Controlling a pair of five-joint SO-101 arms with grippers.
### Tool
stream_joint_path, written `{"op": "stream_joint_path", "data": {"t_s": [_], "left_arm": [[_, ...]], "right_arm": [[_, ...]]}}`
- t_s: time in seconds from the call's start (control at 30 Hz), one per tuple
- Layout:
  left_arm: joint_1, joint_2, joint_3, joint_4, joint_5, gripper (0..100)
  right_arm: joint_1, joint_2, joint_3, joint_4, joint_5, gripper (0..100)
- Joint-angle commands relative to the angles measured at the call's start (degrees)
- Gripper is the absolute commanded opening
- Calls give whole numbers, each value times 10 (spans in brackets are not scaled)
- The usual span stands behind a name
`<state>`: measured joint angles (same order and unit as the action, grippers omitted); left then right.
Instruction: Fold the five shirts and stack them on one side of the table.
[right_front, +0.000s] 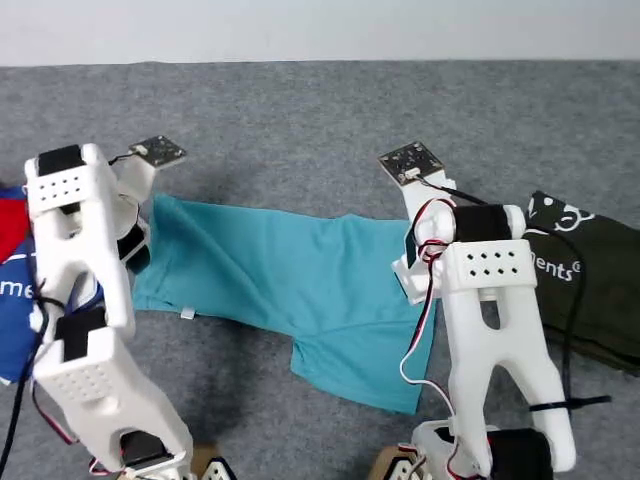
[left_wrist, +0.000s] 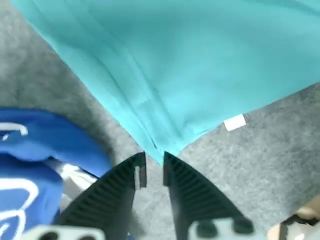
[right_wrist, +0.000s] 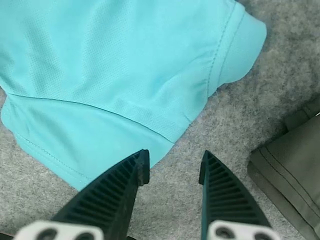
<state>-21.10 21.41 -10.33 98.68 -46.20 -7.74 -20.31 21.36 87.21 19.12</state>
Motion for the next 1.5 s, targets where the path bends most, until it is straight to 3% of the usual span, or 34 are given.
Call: {"op": "stream_joint_path", "data": {"t_s": [0.0, 0.63, 0.77, 1.17, 1.47], "left_arm": [[-2, -38, 32, 6, 7, 80], [24, 113, 48, -97, 11, 76], [23, 113, 39, -84, 9, 3], [21, 113, -80, 18, 11, 5], [11, 73, -16, 19, 11, 5]], "right_arm": [[3, -22, -47, 2, -1, 165], [3, -22, -47, 0, -1, 165], [3, -22, -47, 0, -1, 165], [3, -22, -47, -3, -1, 165], [7, -22, -47, 2, 0, 165]]}}
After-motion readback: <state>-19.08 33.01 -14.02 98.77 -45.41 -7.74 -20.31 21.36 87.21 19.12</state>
